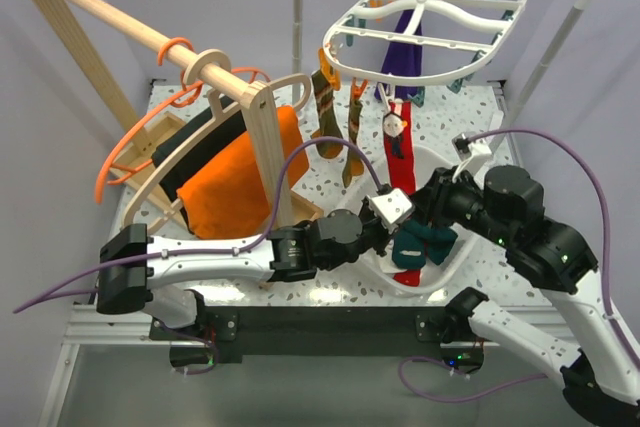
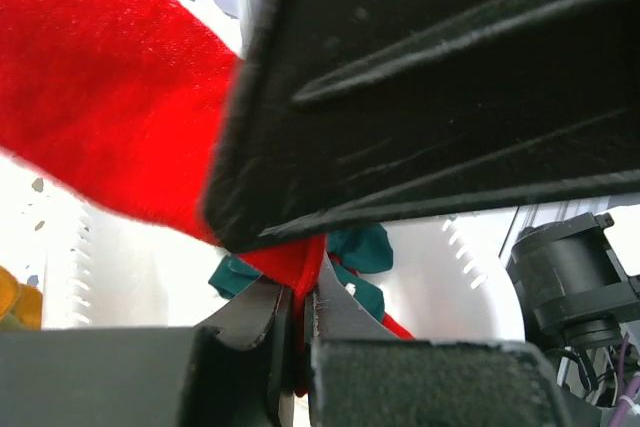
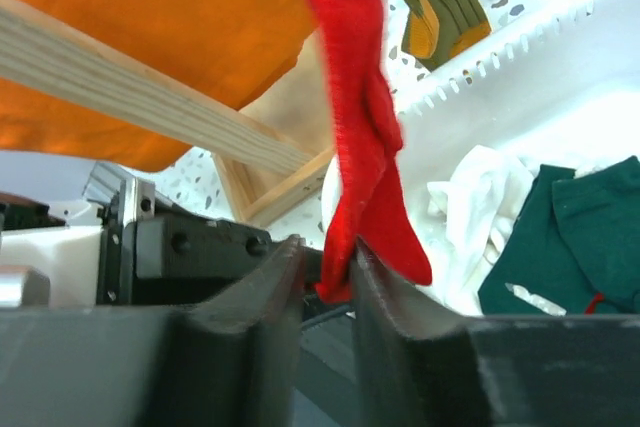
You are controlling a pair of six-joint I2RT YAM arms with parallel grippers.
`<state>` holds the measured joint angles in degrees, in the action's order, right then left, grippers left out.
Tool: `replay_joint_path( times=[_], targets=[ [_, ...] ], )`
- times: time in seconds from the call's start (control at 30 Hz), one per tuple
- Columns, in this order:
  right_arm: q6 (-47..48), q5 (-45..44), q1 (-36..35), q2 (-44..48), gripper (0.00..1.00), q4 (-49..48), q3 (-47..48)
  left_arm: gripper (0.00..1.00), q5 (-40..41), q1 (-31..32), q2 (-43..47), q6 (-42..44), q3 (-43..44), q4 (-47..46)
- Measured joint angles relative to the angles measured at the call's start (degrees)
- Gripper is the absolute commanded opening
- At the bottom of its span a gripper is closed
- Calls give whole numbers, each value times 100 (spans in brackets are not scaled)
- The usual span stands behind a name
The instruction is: Remove the socks clipped to the hanger
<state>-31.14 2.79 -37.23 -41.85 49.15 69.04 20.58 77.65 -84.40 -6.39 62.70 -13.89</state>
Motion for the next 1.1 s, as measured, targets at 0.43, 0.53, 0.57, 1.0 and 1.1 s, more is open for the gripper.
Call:
replay_joint_path(
  times=[0.43,0.53,0.57,1.0,1.1],
  targets=[
    [975,-557,0,-2208,72,713,3121,0,-160,0,269,-13,-76,-7],
    [1198,-710,0,-2723,73,765,3705,0,-249,0,293,-55,-127,-9],
    [1261,-791,0,-2887,73,763,3832,0,-273,0,317,-63,-164,-7],
    [1718,-1338,0,-3654,65,647,4207,0,-542,-2,533,-223,-350,-9],
    [1786,-1381,0,-3654,58,468,4216,0,-592,-2,535,-249,-350,-9]
  ],
)
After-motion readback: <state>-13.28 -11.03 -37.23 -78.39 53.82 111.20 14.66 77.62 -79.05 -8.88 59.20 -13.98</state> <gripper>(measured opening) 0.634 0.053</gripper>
